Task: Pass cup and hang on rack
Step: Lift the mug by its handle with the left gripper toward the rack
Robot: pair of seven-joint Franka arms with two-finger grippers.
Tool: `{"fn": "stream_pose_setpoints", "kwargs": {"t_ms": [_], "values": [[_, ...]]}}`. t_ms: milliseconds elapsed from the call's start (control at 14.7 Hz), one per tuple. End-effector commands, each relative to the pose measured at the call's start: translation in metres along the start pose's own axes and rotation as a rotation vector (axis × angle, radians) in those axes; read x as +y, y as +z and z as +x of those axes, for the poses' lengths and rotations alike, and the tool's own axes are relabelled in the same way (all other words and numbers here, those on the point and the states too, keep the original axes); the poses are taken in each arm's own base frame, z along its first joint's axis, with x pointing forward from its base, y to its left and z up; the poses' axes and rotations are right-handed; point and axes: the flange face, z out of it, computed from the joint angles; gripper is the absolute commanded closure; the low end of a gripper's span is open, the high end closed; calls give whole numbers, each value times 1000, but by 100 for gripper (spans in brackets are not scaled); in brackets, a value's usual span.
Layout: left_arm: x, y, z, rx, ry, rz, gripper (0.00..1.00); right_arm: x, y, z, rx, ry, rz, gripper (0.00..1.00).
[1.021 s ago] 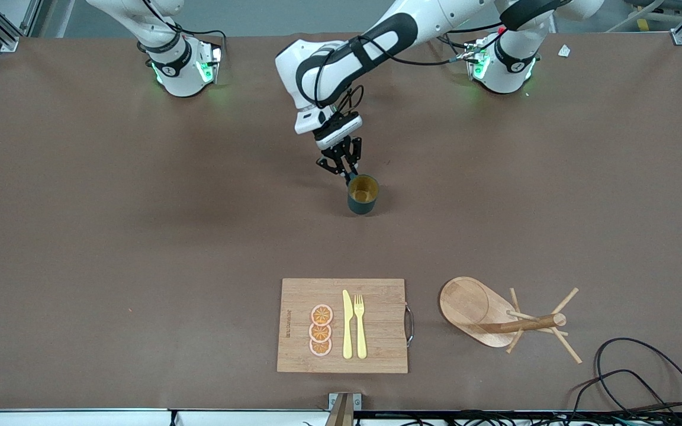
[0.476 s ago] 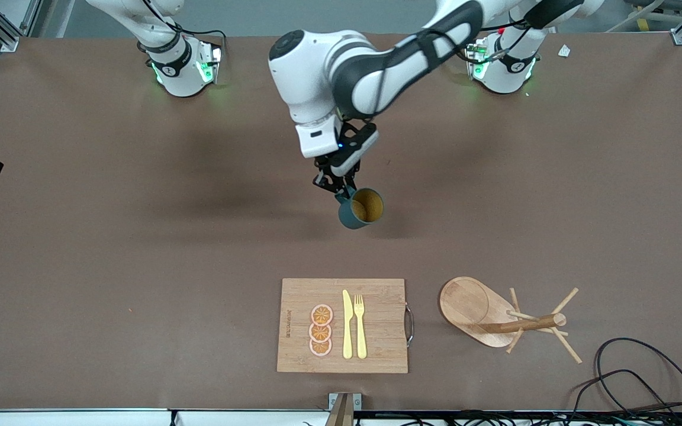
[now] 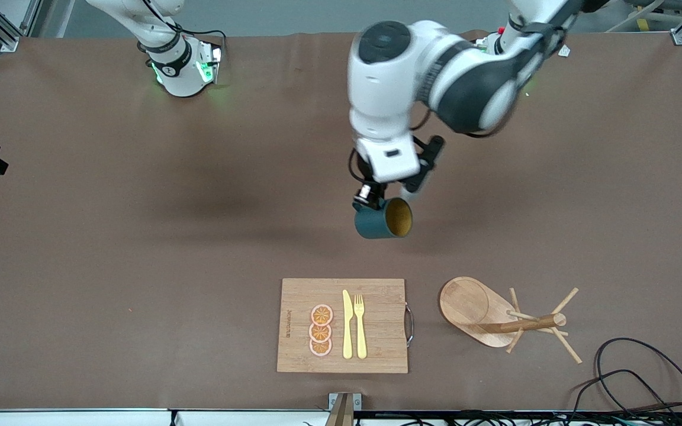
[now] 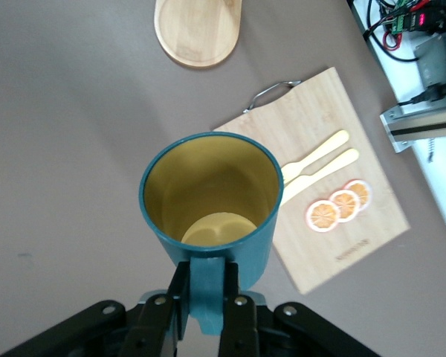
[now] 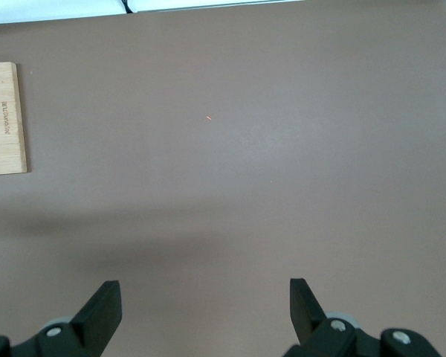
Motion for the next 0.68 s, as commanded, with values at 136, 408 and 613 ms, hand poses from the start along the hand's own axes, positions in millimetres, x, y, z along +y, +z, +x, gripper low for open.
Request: {"fn": "stream_pose_setpoints", "kwargs": {"t_ms": [136, 408, 613], "values": [[12, -24, 104, -238, -118, -55, 100, 1, -5, 0, 4, -7, 16, 0], [17, -24, 195, -458, -233, -139, 100, -1, -4, 1, 8, -19, 18, 0], [15, -6, 250, -626, -272, -190, 100, -11, -3, 0, -3, -41, 17, 0]]}}
